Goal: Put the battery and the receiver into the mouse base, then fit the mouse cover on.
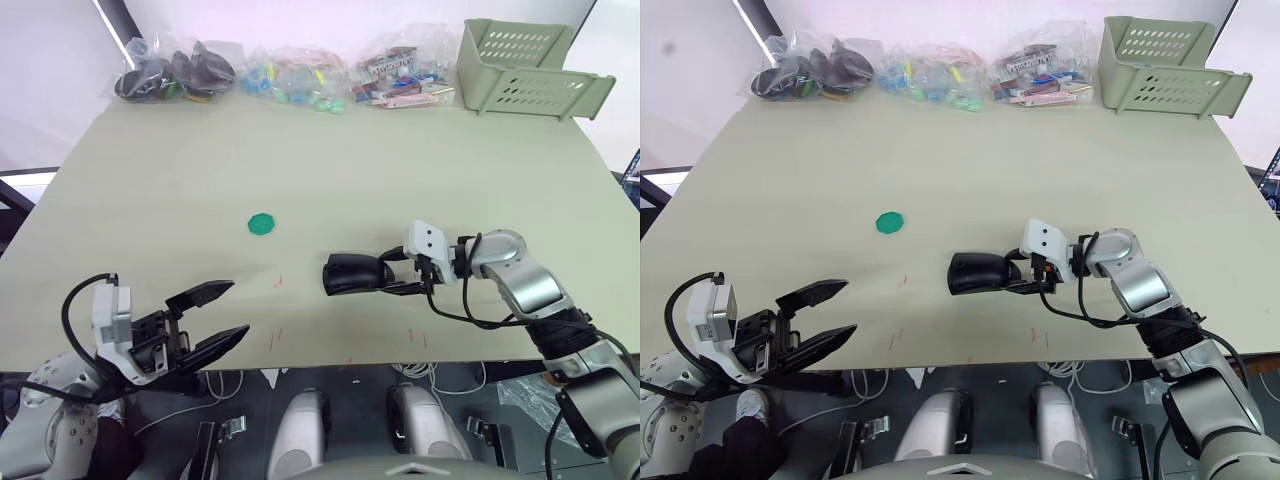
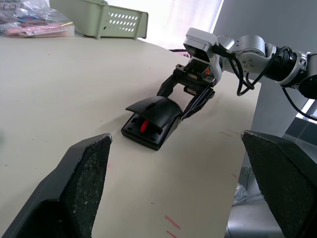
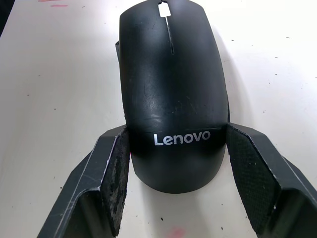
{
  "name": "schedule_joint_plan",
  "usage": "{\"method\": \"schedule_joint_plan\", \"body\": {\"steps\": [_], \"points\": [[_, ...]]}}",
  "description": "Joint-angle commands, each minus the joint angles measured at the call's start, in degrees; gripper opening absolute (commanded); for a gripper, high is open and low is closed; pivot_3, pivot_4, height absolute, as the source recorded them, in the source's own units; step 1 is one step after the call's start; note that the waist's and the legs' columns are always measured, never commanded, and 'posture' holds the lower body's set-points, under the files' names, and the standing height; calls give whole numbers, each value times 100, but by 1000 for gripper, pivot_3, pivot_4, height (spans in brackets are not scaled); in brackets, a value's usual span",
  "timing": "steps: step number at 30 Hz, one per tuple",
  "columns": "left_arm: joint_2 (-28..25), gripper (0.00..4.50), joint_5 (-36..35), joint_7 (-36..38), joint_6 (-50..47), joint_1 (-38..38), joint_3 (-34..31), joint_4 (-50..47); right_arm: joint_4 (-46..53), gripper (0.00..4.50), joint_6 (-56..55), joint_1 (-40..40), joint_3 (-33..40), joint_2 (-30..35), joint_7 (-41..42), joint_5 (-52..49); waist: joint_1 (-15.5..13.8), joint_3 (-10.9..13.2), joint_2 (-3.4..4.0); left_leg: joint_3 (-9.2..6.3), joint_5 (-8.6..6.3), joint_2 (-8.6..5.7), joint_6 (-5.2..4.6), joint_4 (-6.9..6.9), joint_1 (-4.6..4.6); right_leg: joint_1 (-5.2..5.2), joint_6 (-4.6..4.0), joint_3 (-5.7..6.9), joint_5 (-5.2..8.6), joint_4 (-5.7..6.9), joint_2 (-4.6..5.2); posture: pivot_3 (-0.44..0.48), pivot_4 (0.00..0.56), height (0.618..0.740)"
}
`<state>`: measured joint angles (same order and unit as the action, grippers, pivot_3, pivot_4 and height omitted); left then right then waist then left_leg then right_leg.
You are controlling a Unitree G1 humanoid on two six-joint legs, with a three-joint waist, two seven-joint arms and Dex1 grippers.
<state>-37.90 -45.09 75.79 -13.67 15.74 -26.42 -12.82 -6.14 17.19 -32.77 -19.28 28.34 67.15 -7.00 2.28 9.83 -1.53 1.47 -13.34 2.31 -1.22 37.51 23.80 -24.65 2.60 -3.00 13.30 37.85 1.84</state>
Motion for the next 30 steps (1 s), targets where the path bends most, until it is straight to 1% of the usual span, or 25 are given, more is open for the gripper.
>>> {"method": "schedule_joint_plan", "body": {"steps": [1,5,8,10,12,15,20,30], "points": [[-7,4500,-34,-1,72,8,-29,-137,315,2759,-47,-144,86,74,41,-39,0,0,0,0,0,0,0,0,0,0,0,0,0,0,0,0,150,740],[-1,4500,-31,4,79,32,-37,-136,765,2759,107,-318,89,177,17,-5,1,0,1,0,0,0,0,0,0,0,-1,0,1,0,1,0,150,740],[-1,4500,-30,17,82,53,-39,-134,1250,2759,711,-668,11,236,87,-81,11,1,1,0,0,0,0,0,-2,0,-1,-1,1,1,0,0,150,740],[-6,4500,-29,24,82,42,-33,-126,1554,2759,1595,-1132,-372,428,359,43,9,1,2,0,0,1,0,0,-3,-1,-1,0,1,2,0,0,150,740],[-7,4500,-29,26,82,32,-25,-121,1660,2759,1949,-1401,-546,472,462,53,3,2,4,-7,0,3,0,0,-1,-2,-9,4,5,3,1,0,150,740],[8,4500,-23,23,89,33,-6,-128,1569,2759,2076,-1673,-893,545,551,242,-7,0,0,-10,0,2,0,0,0,-1,-12,5,7,0,4,0,150,740],[29,4500,-23,17,103,94,-29,-158,1215,2759,2317,-1931,-1354,440,440,571,-3,0,0,-8,0,-1,0,0,2,-1,-13,4,7,-1,9,0,150,740],[26,4500,-24,31,136,152,-39,-159,1102,2759,2683,-2052,-1556,307,313,794,6,0,0,-9,0,-1,1,0,3,-2,-11,6,6,0,8,0,150,740]]}}
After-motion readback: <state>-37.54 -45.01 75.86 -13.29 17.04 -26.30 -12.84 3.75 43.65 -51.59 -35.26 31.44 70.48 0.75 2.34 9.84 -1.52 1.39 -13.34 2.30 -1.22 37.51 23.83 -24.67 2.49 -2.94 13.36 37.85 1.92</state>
